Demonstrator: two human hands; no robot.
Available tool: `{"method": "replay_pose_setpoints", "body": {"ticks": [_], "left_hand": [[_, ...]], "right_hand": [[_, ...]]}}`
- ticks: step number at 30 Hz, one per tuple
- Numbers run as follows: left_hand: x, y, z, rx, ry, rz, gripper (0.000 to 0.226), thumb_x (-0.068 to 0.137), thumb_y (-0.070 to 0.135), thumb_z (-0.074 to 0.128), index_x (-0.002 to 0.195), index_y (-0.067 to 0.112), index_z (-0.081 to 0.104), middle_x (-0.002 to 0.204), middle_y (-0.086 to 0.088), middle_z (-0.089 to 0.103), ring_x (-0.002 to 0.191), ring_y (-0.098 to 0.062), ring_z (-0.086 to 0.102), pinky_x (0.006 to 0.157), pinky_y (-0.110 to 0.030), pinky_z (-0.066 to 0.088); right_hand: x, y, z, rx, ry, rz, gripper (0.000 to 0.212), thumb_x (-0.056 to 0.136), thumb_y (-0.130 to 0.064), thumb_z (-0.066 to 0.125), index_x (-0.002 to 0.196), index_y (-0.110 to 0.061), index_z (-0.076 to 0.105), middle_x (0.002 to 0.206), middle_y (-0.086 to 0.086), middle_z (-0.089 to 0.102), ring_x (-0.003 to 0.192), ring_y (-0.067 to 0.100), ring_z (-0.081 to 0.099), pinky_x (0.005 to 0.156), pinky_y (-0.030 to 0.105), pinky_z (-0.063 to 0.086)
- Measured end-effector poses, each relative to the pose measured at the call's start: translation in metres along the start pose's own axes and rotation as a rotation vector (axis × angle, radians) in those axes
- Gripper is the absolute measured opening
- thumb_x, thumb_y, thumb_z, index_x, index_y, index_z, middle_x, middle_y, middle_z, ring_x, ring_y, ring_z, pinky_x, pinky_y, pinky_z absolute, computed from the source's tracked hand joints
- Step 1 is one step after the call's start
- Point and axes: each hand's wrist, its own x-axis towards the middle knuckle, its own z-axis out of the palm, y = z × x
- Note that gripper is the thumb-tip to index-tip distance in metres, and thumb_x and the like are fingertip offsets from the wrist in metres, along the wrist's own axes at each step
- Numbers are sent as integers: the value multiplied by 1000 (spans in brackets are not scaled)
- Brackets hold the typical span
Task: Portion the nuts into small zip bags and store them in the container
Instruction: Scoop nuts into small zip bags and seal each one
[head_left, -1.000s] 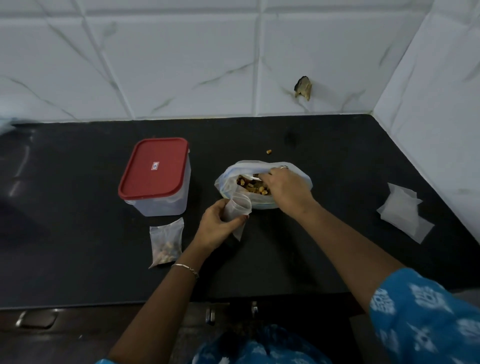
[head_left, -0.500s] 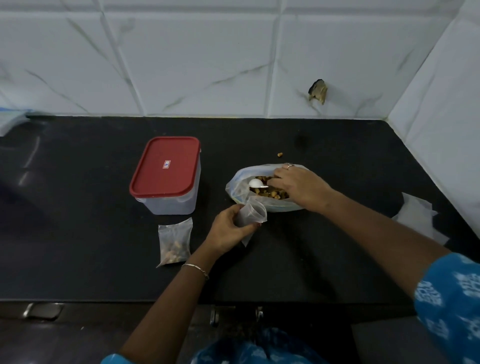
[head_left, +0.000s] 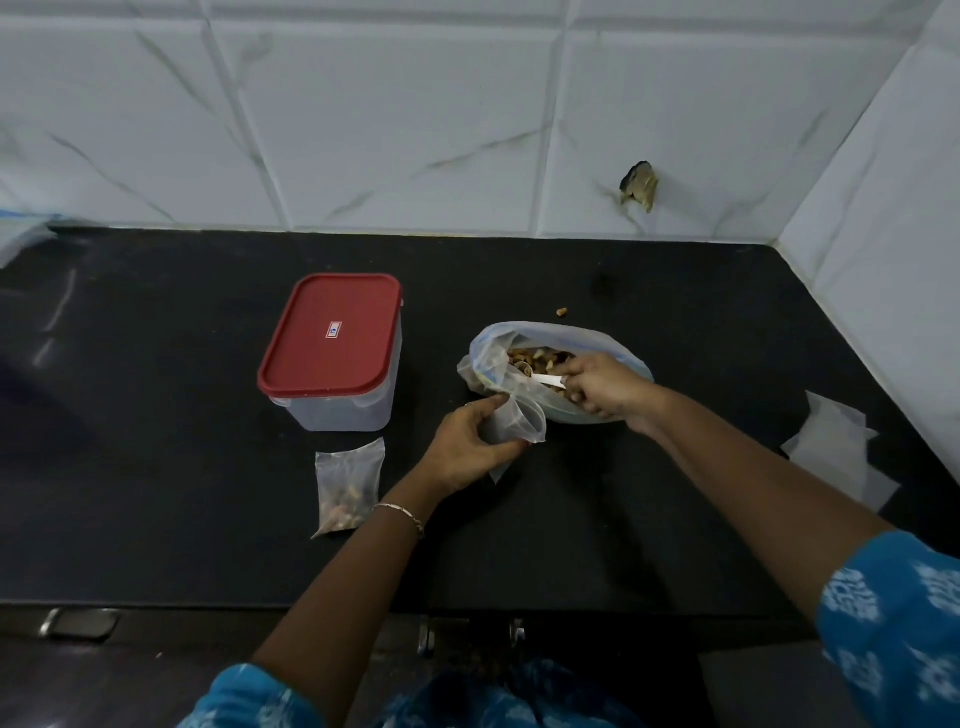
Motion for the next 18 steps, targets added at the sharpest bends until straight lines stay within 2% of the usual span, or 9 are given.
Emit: {"method": "replay_pose_setpoints", "body": {"ticks": [2, 4, 7, 9, 12, 15, 18], "left_hand": [[2, 0, -1, 18, -15, 1, 71, 83, 17, 74, 145, 14, 39, 146, -1, 46, 134, -14, 43, 102, -20, 37], [2, 0, -3, 35, -32, 6, 70, 82, 17, 75, 144, 14, 42, 142, 2, 49, 132, -12, 46, 100, -19, 39], [0, 2, -3, 46, -44, 21, 65, 83, 13, 73, 142, 13, 44, 129, 14, 48, 120, 0, 45, 85, -3, 40], [-2, 4, -3, 40, -38, 35, 63, 84, 10, 72, 140, 12, 45, 119, 18, 46, 111, 6, 45, 76, 3, 39], [-4, 5, -4, 22, -55, 37, 58, 84, 11, 72, 137, 16, 48, 115, 18, 50, 99, 9, 51, 77, -3, 42], [-7, 3, -5, -21, -48, 21, 56, 83, 14, 72, 135, 19, 50, 121, 12, 54, 108, 0, 53, 86, -13, 44], [-9, -1, -4, -55, -14, 32, 45, 83, 15, 73, 125, 22, 57, 119, 8, 62, 110, -4, 58, 94, -23, 48]], "right_hand": [[1, -2, -1, 136, -22, 95, 33, 100, -13, 38, 122, -28, 57, 67, -2, 48, 47, 6, 33, 43, 20, 24], [3, -3, -3, 255, -40, 187, 26, 100, -15, 40, 114, -25, 59, 64, -3, 47, 42, 5, 30, 38, 19, 20], [8, -1, -3, 371, -85, 300, 15, 99, -21, 44, 99, -16, 58, 60, -4, 47, 36, 4, 26, 32, 17, 18], [10, 1, -4, 423, -129, 328, 16, 100, -24, 44, 92, -14, 55, 56, -5, 46, 32, 4, 24, 33, 17, 17], [9, 4, -4, 497, -173, 353, 20, 100, -25, 44, 86, -14, 53, 56, -6, 46, 32, 4, 24, 35, 17, 16], [5, 7, -3, 541, -199, 357, 24, 100, -26, 46, 80, -13, 51, 56, -6, 46, 32, 4, 23, 35, 17, 16], [2, 9, -3, 601, -197, 352, 19, 98, -24, 49, 85, -12, 53, 57, -5, 48, 34, 4, 25, 36, 17, 18]]}}
